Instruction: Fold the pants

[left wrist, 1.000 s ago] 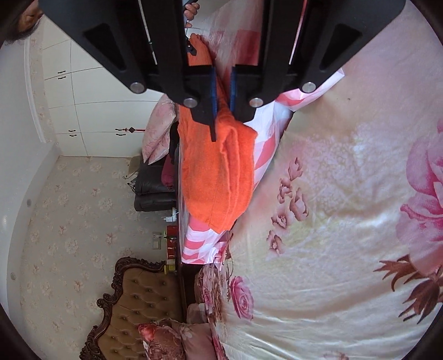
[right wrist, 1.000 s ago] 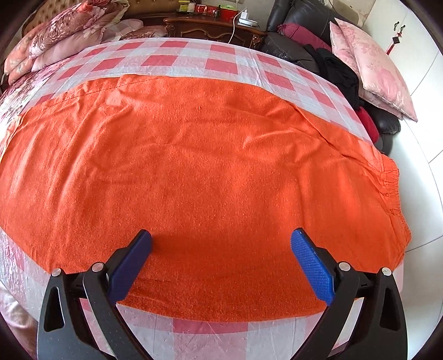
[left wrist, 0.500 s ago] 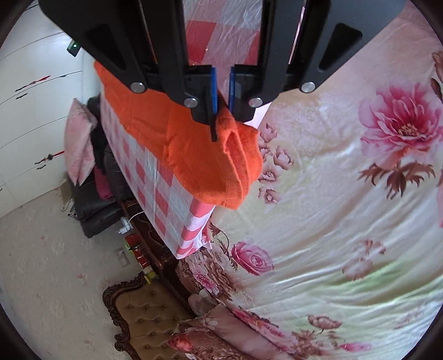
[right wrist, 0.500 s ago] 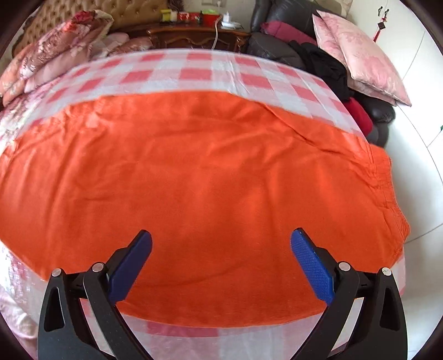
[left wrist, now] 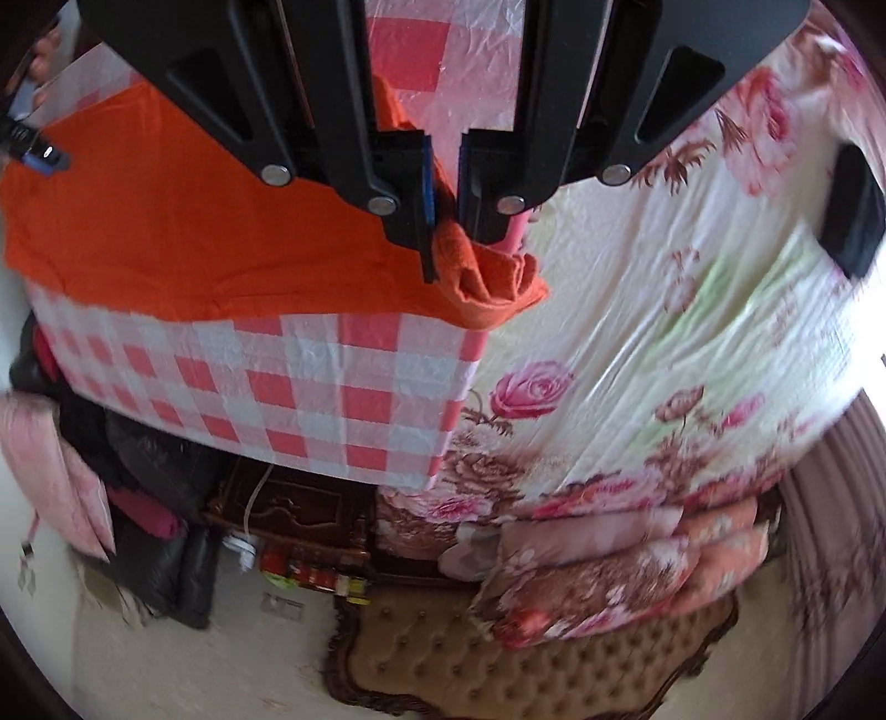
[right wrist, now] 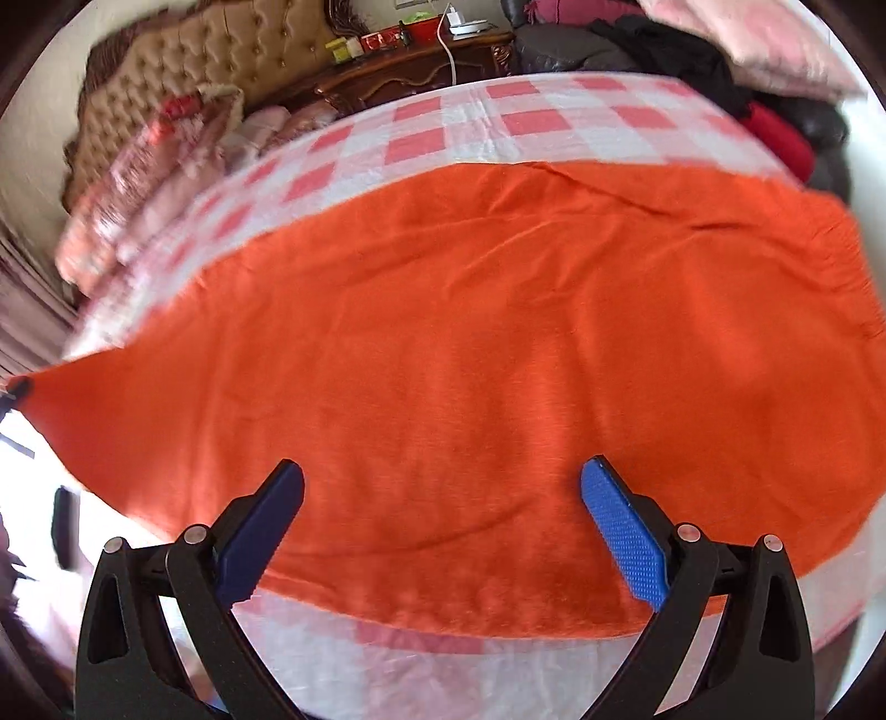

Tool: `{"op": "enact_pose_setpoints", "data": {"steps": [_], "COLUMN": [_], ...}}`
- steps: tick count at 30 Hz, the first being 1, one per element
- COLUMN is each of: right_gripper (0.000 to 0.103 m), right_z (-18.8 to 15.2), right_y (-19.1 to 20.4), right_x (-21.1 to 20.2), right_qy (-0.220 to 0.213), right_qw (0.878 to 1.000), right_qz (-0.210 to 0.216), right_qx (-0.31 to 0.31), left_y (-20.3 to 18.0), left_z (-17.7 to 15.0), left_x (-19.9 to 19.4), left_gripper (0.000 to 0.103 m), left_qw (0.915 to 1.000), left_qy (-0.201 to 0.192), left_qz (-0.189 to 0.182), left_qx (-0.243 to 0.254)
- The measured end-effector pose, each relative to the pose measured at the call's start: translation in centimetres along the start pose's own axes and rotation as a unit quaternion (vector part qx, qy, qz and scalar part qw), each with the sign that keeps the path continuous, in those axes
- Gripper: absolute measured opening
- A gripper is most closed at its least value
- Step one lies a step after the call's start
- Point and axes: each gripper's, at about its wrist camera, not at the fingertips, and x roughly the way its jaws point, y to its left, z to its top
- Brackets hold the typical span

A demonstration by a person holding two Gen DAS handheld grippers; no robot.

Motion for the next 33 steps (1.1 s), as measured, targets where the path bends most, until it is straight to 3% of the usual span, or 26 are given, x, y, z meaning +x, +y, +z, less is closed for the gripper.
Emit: {"op": "enact_pose_setpoints", "data": {"steps": [4, 7, 10, 13, 17, 21, 23, 24, 25, 26, 28, 29, 30, 33], "right_gripper": [0.097, 0.095, 0.090, 0.088, 0.086, 0.086, 0.086, 0.086, 0.085, 0.085, 0.085, 0.085, 0.085, 0.085], "right_z": [1.0, 1.4, 1.6, 1.9, 2.8, 4.6, 4.9, 5.3, 5.8, 6.2, 7.0, 7.2, 7.4, 7.5], "right_y": [-0.5, -0.6, -0.9, -0.8, 0.1, 3.3, 5.0, 5.9, 6.7, 7.3, 7.9, 8.0, 8.0, 7.8], "right_x": [-0.6, -1.0, -0.9, -0.4, 0.7, 2.6, 3.3, 3.8, 4.5, 5.0, 6.1, 6.4, 6.7, 7.3], "right_qy": [0.008, 0.012, 0.024, 0.035, 0.056, 0.097, 0.115, 0.126, 0.138, 0.145, 0.155, 0.158, 0.160, 0.167], "right_qw": [0.995, 0.992, 0.989, 0.988, 0.983, 0.970, 0.967, 0.964, 0.960, 0.958, 0.960, 0.960, 0.960, 0.962], "right_qz": [0.093, 0.117, 0.138, 0.141, 0.169, 0.217, 0.225, 0.233, 0.244, 0.244, 0.233, 0.230, 0.228, 0.217], "right_qx": [0.029, 0.037, 0.048, 0.049, 0.056, 0.047, 0.037, 0.032, 0.029, 0.027, 0.027, 0.027, 0.027, 0.027], "left_y": [-10.9, -18.0, -22.6, -24.4, -23.5, -23.3, -23.6, -24.1, -24.9, -25.7, -27.2, -27.5, -27.5, -27.3], "left_z": [-1.8, -5.8, -10.4, -13.5, -13.5, -13.5, -14.0, -14.4, -15.1, -15.9, -17.7, -18.3, -18.4, -18.2], "left_x": [-0.4, 0.1, 2.5, 4.2, 4.2, 4.1, 4.0, 4.1, 4.1, 4.3, 5.2, 5.3, 5.5, 5.7], "left_gripper": [0.006, 0.006, 0.006, 0.006, 0.006, 0.006, 0.006, 0.006, 0.006, 0.006, 0.007, 0.007, 0.006, 0.007], "left_qw": [0.9888, 0.9719, 0.9571, 0.9475, 0.9556, 0.9543, 0.9497, 0.9434, 0.9313, 0.9150, 0.8723, 0.8580, 0.8519, 0.8484], "left_qy": [-0.037, -0.057, -0.041, -0.035, -0.045, -0.061, -0.069, -0.076, -0.089, -0.099, -0.110, -0.123, -0.126, -0.126], "left_qz": [-0.010, -0.048, -0.062, -0.053, -0.057, -0.050, -0.043, -0.032, -0.014, 0.007, 0.045, 0.060, 0.064, 0.062], "left_qx": [0.144, 0.223, 0.280, 0.314, 0.286, 0.288, 0.302, 0.321, 0.353, 0.391, 0.474, 0.495, 0.504, 0.510]}}
